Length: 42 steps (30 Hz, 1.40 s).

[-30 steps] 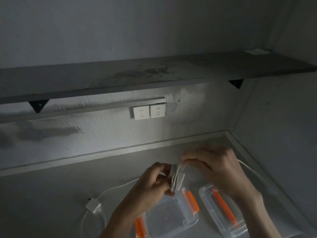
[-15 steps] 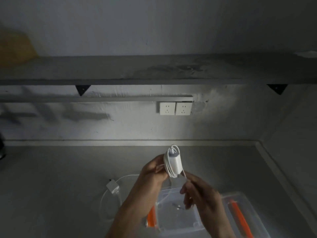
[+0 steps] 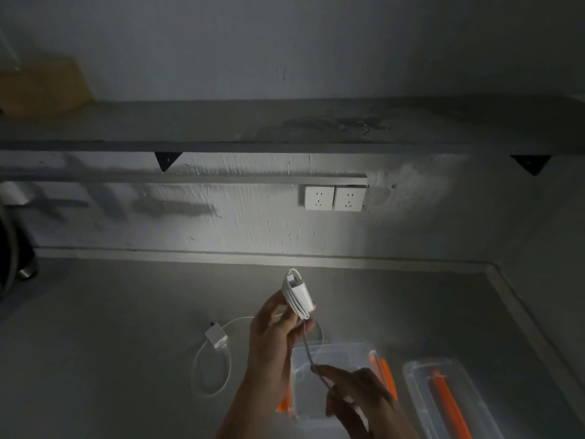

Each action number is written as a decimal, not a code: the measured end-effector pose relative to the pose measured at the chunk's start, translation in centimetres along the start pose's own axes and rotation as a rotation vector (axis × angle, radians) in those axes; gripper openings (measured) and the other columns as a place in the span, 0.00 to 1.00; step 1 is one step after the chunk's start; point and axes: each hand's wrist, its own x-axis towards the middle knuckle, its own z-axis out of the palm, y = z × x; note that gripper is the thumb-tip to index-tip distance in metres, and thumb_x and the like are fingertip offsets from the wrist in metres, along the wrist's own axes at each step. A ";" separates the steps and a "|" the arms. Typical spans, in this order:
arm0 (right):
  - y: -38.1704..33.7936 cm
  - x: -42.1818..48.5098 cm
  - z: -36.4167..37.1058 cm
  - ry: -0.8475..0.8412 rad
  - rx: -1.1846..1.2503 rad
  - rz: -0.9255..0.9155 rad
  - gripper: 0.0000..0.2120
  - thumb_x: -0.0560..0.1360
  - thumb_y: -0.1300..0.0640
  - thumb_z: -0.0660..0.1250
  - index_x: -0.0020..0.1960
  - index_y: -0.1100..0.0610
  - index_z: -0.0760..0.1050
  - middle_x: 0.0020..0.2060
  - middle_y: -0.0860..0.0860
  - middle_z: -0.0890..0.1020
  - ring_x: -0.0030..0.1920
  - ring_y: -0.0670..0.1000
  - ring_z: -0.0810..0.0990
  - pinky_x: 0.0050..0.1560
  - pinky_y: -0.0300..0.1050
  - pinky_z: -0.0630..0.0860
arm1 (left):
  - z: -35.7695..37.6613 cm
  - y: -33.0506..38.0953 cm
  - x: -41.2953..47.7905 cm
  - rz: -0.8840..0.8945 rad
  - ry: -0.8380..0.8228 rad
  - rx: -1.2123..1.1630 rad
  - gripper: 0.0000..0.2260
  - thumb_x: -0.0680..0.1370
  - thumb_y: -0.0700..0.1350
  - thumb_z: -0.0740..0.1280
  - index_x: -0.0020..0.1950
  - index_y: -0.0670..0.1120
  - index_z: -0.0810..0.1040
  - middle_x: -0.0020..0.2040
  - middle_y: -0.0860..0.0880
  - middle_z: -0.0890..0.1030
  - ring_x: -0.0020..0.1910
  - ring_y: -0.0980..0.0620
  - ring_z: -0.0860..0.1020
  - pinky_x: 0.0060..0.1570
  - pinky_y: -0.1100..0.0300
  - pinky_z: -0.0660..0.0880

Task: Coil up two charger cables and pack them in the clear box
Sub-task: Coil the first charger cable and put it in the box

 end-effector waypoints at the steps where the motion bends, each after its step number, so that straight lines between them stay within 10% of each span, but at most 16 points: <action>1: -0.2 -0.1 -0.4 -0.015 0.045 0.019 0.13 0.76 0.37 0.60 0.60 0.33 0.74 0.40 0.34 0.80 0.45 0.34 0.80 0.59 0.24 0.69 | 0.0 -0.1 0.0 0.062 0.041 0.079 0.14 0.76 0.29 0.64 0.55 0.44 0.82 0.48 0.43 0.86 0.44 0.47 0.85 0.40 0.59 0.82; 5: -1.1 0.8 -2.4 0.301 0.249 0.114 0.12 0.71 0.33 0.64 0.44 0.37 0.81 0.38 0.37 0.85 0.35 0.37 0.82 0.49 0.25 0.72 | 0.3 0.0 -0.9 0.230 -0.006 0.385 0.14 0.73 0.29 0.67 0.53 0.45 0.83 0.41 0.46 0.86 0.36 0.55 0.84 0.34 0.68 0.77; 7: -1.6 1.5 -3.6 0.522 0.357 0.129 0.01 0.71 0.50 0.72 0.41 0.44 0.83 0.35 0.41 0.85 0.33 0.40 0.82 0.39 0.29 0.76 | 0.5 -0.2 -1.4 0.218 -0.059 0.410 0.13 0.73 0.29 0.69 0.53 0.42 0.83 0.47 0.41 0.85 0.38 0.56 0.84 0.35 0.67 0.78; 11: -1.4 2.8 -4.7 0.756 0.747 0.194 0.10 0.70 0.70 0.70 0.41 0.56 0.80 0.30 0.52 0.81 0.28 0.47 0.77 0.32 0.34 0.75 | 0.5 -0.9 -2.1 0.142 -0.140 0.411 0.14 0.70 0.32 0.74 0.53 0.43 0.84 0.50 0.41 0.85 0.40 0.54 0.85 0.40 0.61 0.82; 20: -2.3 3.5 -3.5 0.790 0.729 0.066 0.17 0.71 0.69 0.67 0.53 0.50 0.77 0.43 0.49 0.81 0.42 0.49 0.80 0.46 0.36 0.78 | 0.0 -0.1 -2.3 -0.285 -0.260 -0.103 0.21 0.66 0.30 0.65 0.59 0.36 0.81 0.55 0.36 0.83 0.53 0.41 0.79 0.45 0.53 0.81; 27: -3.5 4.3 -2.7 0.546 1.676 0.108 0.09 0.72 0.60 0.71 0.50 0.53 0.77 0.39 0.48 0.78 0.40 0.46 0.78 0.49 0.43 0.80 | -0.2 0.0 -2.3 -0.292 -0.304 -0.101 0.15 0.68 0.31 0.65 0.52 0.36 0.83 0.39 0.42 0.82 0.37 0.51 0.81 0.53 0.49 0.76; 33: -2.6 4.2 -2.0 0.551 0.358 0.022 0.18 0.76 0.66 0.66 0.56 0.47 0.82 0.43 0.43 0.76 0.37 0.46 0.78 0.33 0.36 0.77 | 0.1 1.6 -2.1 -0.139 -0.258 0.035 0.13 0.72 0.28 0.68 0.54 0.38 0.84 0.52 0.37 0.85 0.48 0.43 0.82 0.54 0.47 0.78; 42: -3.3 4.5 -1.8 0.581 0.040 0.192 0.13 0.67 0.63 0.77 0.41 0.45 0.81 0.40 0.39 0.82 0.41 0.41 0.80 0.41 0.25 0.71 | 0.2 2.3 -1.8 -0.060 -0.299 0.229 0.10 0.72 0.35 0.73 0.52 0.43 0.86 0.50 0.39 0.86 0.47 0.43 0.85 0.51 0.50 0.82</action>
